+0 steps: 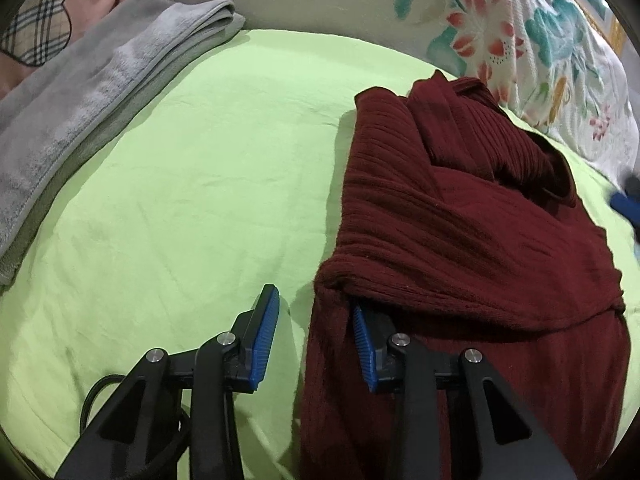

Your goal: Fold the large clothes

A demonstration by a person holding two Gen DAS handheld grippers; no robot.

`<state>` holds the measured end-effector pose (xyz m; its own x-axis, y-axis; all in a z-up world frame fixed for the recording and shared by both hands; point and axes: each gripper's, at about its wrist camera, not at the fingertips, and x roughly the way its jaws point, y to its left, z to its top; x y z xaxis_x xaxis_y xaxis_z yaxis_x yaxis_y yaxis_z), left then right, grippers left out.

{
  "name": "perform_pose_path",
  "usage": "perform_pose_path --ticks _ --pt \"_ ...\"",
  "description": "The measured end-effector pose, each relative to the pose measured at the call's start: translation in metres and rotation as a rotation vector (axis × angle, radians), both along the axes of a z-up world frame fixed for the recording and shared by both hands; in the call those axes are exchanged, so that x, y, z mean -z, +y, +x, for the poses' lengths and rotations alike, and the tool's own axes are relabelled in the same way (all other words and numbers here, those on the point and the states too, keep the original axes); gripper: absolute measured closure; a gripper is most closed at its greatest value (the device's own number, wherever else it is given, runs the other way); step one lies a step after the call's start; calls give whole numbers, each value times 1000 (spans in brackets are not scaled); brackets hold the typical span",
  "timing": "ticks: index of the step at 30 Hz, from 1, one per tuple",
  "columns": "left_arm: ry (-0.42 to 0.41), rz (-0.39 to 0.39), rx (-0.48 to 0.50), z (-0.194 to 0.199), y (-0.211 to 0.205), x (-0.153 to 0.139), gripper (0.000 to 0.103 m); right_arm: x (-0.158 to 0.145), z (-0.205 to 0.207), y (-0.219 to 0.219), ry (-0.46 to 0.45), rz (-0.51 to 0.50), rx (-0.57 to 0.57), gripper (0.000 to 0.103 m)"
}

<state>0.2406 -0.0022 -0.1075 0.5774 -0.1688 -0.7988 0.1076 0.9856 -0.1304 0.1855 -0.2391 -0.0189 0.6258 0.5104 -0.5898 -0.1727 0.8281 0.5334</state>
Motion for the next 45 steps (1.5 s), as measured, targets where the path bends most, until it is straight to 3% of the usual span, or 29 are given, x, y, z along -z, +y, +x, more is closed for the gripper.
perform_pose_path --ticks 2,5,10,11,13,17,20,22,28,31,39,42,45 --pt "3 -11 0 1 1 1 67 11 49 41 23 32 -142 52" --pt "2 -29 1 0 4 2 67 27 102 76 43 16 -209 41" --pt "5 -62 -1 1 8 5 66 62 168 115 176 -27 -272 41" --pt "5 -69 -1 2 9 5 66 70 175 119 204 -18 -287 55" --pt "3 -76 -4 2 10 5 67 79 186 129 237 -25 -301 96" --pt "-1 -103 -12 1 14 6 71 66 186 126 110 76 -226 96" --pt "11 -125 -14 -1 20 6 72 77 187 116 161 53 -148 87" --pt "15 -126 -7 -2 23 4 72 79 177 105 186 55 -125 81" --pt "6 -121 19 -18 26 -9 74 25 95 44 32 73 -18 68" --pt "-12 -140 35 -29 24 -21 74 12 55 6 25 82 63 65" --pt "-38 -197 106 -29 -2 -51 73 24 -12 -71 79 96 246 65" --pt "-49 -170 147 -20 -22 -53 73 32 -20 -85 103 115 260 65" --pt "-6 -118 148 0 -34 -38 70 47 -29 -98 160 84 295 65"
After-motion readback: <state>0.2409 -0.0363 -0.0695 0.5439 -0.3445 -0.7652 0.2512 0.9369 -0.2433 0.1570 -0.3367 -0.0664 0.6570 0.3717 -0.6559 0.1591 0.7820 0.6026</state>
